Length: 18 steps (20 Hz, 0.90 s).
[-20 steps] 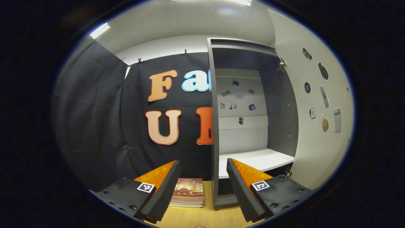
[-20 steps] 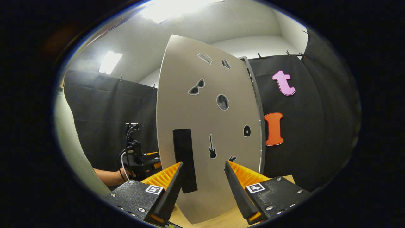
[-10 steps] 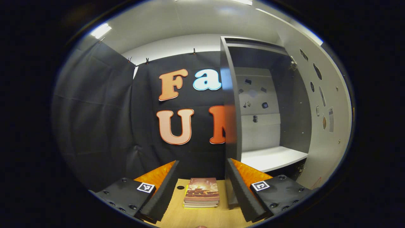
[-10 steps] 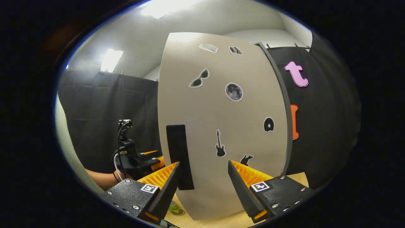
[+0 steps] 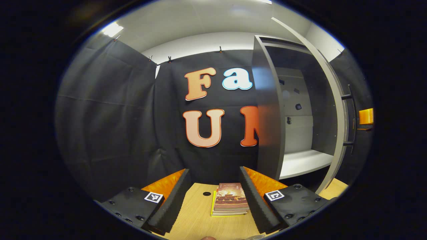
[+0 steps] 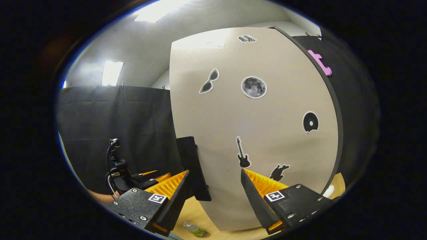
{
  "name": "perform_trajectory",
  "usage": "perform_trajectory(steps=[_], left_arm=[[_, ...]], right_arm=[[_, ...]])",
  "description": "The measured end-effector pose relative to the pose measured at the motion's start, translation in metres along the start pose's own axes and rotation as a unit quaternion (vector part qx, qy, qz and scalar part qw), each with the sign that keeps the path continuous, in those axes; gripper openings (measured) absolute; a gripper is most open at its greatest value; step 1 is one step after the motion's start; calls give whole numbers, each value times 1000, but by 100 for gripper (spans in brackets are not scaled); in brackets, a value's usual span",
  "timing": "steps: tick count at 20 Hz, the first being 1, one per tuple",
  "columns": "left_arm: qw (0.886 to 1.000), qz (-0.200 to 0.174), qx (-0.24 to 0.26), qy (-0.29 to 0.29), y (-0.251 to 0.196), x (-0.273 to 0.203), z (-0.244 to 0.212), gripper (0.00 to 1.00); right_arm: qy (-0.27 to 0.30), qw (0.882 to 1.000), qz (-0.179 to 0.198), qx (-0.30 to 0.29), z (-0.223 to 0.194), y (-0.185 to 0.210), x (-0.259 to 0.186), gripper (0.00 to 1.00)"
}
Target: Open the cabinet door with the right hand, grasp the bottle in the cabinet with the left hand and place it on the coaster, then close the cabinet door with the right hand.
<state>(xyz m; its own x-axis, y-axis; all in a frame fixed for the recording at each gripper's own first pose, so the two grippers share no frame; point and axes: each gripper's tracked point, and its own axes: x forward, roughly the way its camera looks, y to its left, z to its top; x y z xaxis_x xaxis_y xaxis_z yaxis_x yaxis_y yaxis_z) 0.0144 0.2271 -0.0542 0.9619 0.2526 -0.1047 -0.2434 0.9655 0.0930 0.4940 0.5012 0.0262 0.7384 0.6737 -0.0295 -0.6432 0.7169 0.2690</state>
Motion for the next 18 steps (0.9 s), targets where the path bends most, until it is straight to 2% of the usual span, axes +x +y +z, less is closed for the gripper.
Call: perform_trajectory(steps=[1,2,3,5,6,7,9,10,13,14,18], left_arm=[[1000,5,-1,-1,9,1,3,96],[1000,9,-1,-2,15,2,4,96],[1000,12,-1,-5,19,2,3,95],[1000,14,-2,-9,25,5,6,96],[1000,15,-2,-10,28,7,7,96],[1000,15,-2,-13,31,9,10,96],[1000,13,-5,-16,33,12,10,96],[1000,13,-7,-16,35,14,8,95],[1000,13,-14,-15,38,15,7,94],[1000,14,-15,-14,38,15,7,94],[1000,1,-11,-10,36,16,9,95]], right_arm=[[-2,1000,0,-3,0,8,13,92],[-5,1000,-7,-15,-2,13,24,87],[-8,999,-17,-29,-6,15,35,93],[-20,998,-38,-53,-3,8,37,95],[-27,997,-48,-58,4,2,32,91],[-29,996,-59,-55,7,-2,32,95],[-27,995,-80,-46,9,-10,27,95],[-27,995,-87,-42,11,-11,22,99],[-26,993,-104,-57,12,-10,26,99],[-26,991,-113,-67,13,-10,25,95],[-17,986,-144,-87,13,-10,25,96]])
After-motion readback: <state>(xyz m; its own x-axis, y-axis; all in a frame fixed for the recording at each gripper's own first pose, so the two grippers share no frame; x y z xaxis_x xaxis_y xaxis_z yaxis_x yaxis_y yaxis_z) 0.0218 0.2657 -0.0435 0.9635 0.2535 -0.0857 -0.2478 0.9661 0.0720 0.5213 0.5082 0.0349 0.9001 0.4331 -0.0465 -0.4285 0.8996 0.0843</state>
